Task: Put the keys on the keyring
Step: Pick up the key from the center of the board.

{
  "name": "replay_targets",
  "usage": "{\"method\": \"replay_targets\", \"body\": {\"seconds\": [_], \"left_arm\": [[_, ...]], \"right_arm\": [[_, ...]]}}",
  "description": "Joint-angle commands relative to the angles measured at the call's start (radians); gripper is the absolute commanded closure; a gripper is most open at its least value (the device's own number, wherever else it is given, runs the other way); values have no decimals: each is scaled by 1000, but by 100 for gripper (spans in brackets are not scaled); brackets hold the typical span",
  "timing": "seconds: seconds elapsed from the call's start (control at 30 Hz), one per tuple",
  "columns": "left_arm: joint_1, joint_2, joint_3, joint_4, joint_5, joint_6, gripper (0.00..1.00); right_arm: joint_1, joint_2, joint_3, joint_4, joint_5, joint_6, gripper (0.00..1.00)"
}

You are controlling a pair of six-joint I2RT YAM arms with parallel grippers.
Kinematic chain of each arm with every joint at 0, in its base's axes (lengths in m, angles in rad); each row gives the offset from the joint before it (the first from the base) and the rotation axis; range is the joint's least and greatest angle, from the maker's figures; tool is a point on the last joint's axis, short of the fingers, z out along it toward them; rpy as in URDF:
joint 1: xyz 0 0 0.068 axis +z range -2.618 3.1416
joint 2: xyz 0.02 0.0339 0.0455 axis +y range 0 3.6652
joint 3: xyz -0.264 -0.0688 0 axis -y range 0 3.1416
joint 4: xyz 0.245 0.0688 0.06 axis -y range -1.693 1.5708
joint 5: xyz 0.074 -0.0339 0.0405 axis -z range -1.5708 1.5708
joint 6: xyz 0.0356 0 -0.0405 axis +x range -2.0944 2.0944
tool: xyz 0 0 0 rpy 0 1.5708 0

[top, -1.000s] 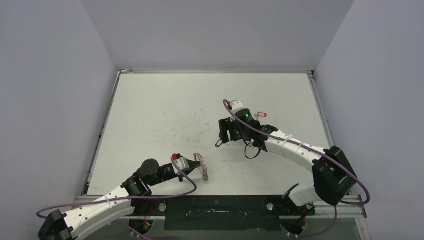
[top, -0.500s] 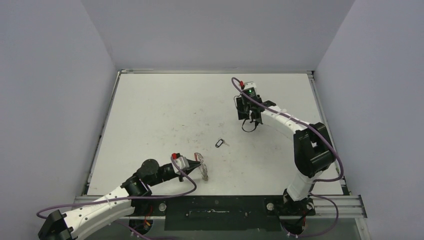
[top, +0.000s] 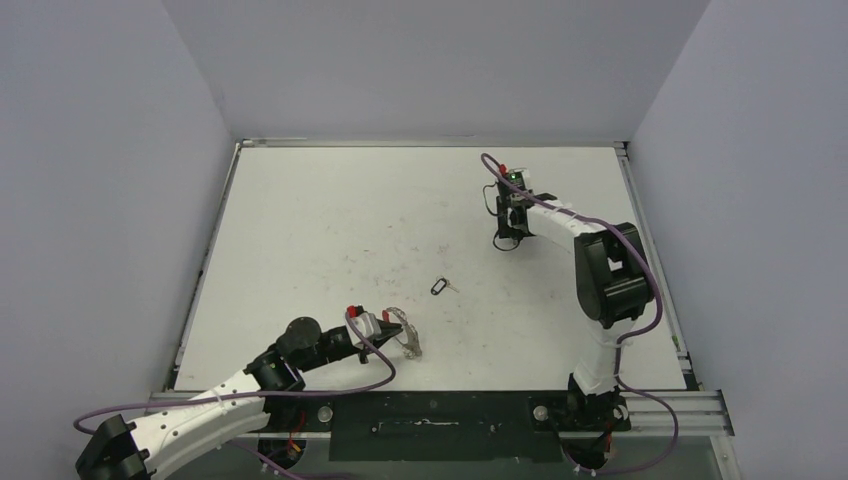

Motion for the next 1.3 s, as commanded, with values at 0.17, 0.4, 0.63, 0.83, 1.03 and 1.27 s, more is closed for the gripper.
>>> {"method": "replay_targets", "body": {"seconds": [0.17,0.4,0.63,0.83,1.03,1.27], "left_arm": [[-7,-6,37,54,10,3,100],[-8,-6,33,59,11,7,100],[-8,-6,34,54,11,10,100],[-8,-17,38,42,12,12,100],[-7,-24,46,31,8,4,100],[-9,-7,60,31,17,-20,100]], "right_arm": [[-48,50,97,23,-38,12,66],[-61,102,152,17,-78,14,74],[-64,135,171,20,-81,13,82],[-66,116,159,28,-83,2,100],[-61,2,102,19,-125,-22,100],[23,-262,-70,28,-283,-74,100]]}}
